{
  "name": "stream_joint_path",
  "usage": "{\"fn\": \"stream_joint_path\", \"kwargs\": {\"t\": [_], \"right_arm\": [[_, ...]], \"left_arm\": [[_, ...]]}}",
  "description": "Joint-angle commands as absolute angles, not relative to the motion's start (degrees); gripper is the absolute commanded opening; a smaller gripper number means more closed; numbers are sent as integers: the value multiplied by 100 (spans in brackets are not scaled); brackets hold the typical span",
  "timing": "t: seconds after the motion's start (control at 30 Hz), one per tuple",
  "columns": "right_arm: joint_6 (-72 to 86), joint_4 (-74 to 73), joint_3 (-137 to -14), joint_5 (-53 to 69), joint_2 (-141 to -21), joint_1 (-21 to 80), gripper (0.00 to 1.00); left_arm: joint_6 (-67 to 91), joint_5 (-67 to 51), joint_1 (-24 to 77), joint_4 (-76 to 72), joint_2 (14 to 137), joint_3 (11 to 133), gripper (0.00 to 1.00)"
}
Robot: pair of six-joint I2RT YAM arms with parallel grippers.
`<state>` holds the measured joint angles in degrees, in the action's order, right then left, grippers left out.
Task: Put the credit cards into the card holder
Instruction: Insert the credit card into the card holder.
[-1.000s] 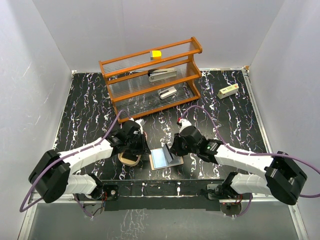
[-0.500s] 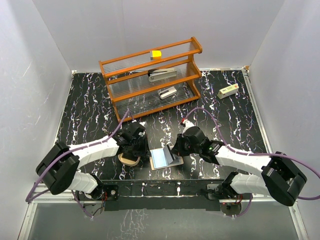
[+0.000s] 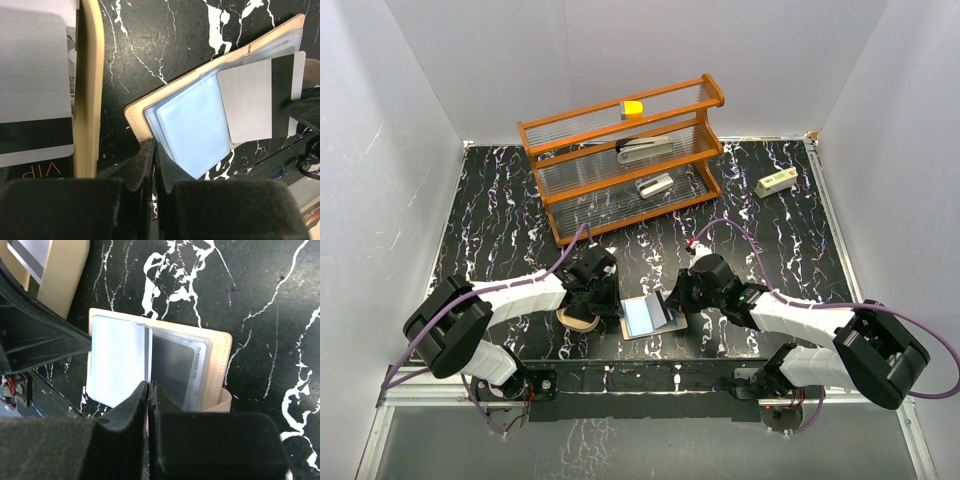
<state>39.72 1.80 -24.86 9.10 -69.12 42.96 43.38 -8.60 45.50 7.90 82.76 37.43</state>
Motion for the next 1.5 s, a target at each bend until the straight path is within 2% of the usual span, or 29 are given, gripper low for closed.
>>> {"fn": "stream_joint_path", "kwargs": {"t": [0.0,0.53,0.87,1.47], "right_arm": [[3937,369,-2361,923,-6995,4219,0],[4037,420,-2138,972,-6882,4190,0],[4104,815,-2117,1406,-7395,4185,0],[4456,1186,-1827,954,-7204,4170,0]], "left_arm": [[4242,-629,4639,826,8419,3858,0],[4297,-484,4692,789,8409,3790,0],[4334,-442,4727,754,8486,3794,0],[4500,-527,4780,696,8476,3758,0]]}}
